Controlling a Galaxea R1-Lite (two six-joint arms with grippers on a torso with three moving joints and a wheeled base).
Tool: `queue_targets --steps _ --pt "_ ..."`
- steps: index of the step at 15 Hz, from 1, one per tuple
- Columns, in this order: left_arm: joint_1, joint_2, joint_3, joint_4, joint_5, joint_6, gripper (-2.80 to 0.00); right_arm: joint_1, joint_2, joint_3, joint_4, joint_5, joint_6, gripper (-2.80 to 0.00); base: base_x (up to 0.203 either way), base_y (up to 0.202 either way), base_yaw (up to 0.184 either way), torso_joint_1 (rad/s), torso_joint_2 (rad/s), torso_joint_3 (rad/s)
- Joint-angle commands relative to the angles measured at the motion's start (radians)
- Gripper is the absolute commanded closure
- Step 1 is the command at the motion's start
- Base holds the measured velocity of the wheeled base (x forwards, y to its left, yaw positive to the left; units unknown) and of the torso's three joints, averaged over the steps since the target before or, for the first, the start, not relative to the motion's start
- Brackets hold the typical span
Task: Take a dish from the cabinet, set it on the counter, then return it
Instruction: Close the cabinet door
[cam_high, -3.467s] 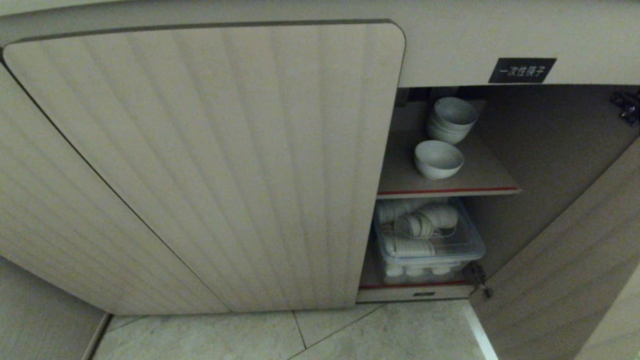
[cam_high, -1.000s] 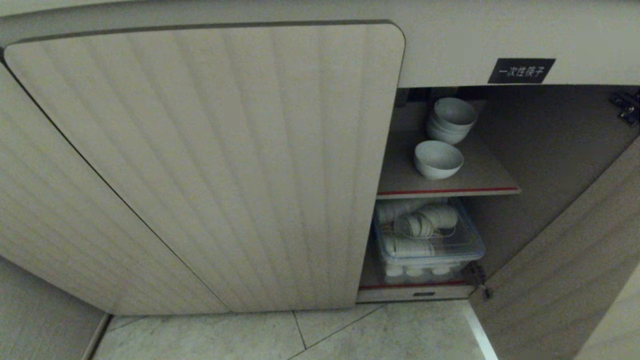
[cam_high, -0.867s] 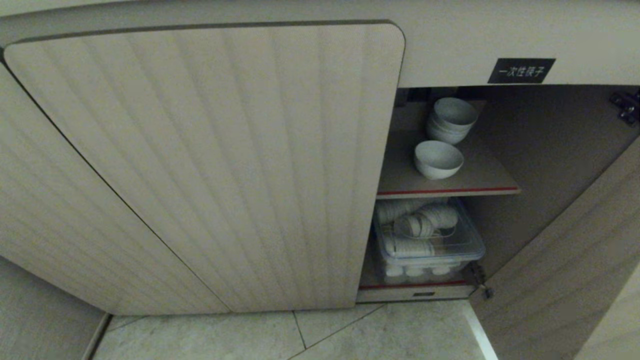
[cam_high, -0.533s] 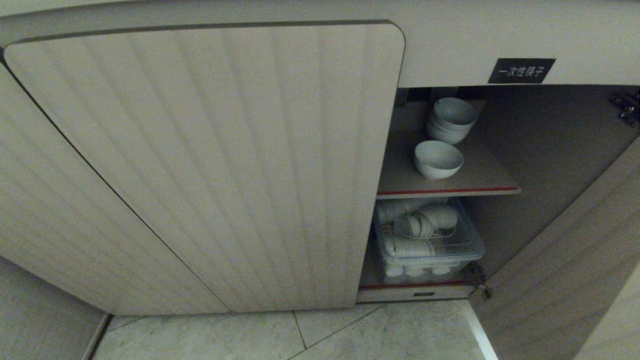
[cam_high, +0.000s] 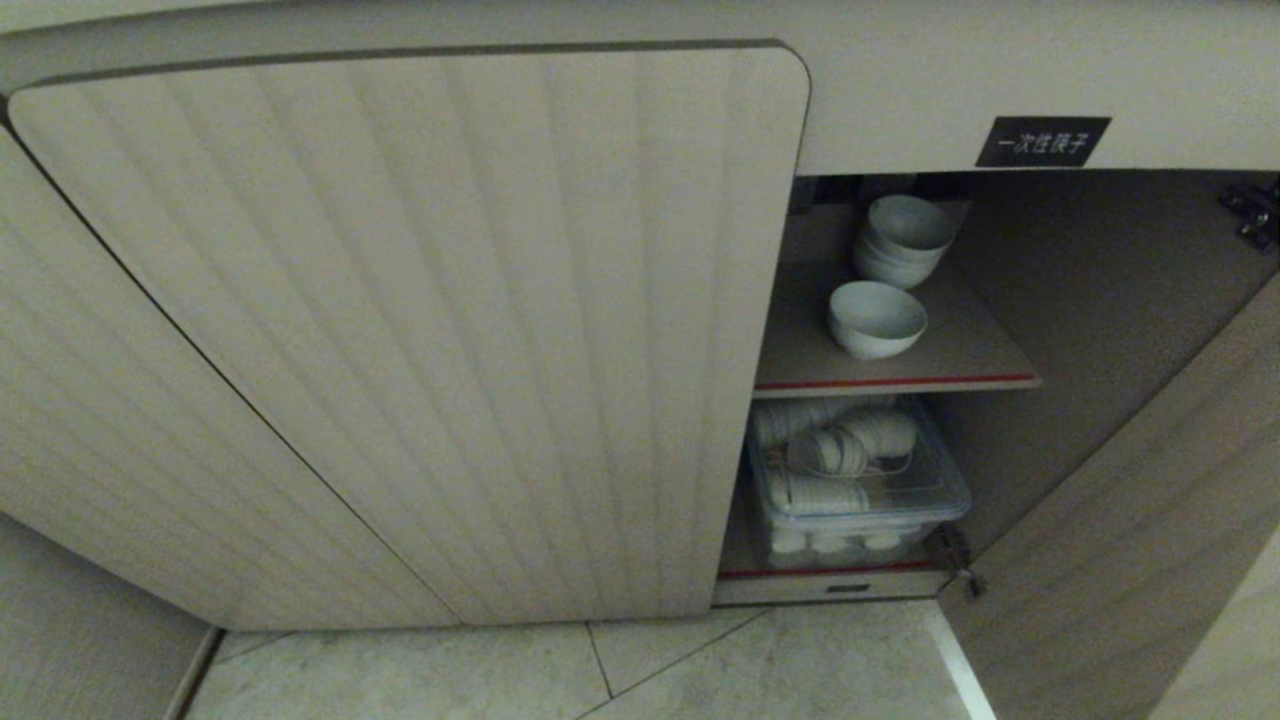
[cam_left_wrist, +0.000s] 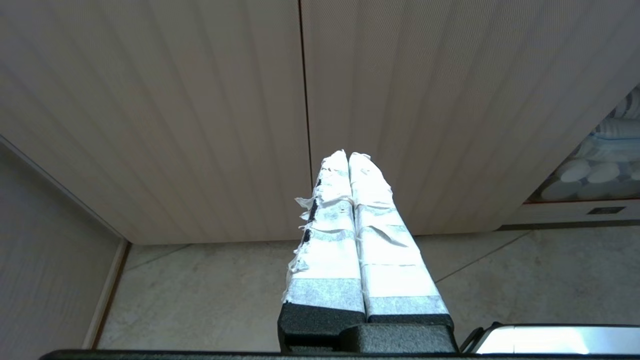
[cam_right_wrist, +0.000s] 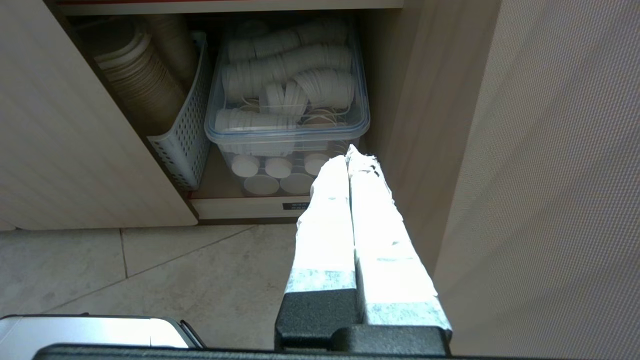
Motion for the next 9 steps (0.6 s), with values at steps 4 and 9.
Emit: queue_targets --steps 4,9 --pt "0.0 0.0 0.0 -0.001 0.0 -0.002 0.0 0.0 0.001 0.0 -0.001 -0.001 0.001 0.0 0.0 0.0 0.0 0.0 0.0 0.0" --pt "0.0 0.0 0.0 0.0 0.0 -0.002 0.0 0.0 0.001 0.0 -0.004 0.0 0.002 0.0 0.0 0.0 0.0 0.0 0.0 0.0"
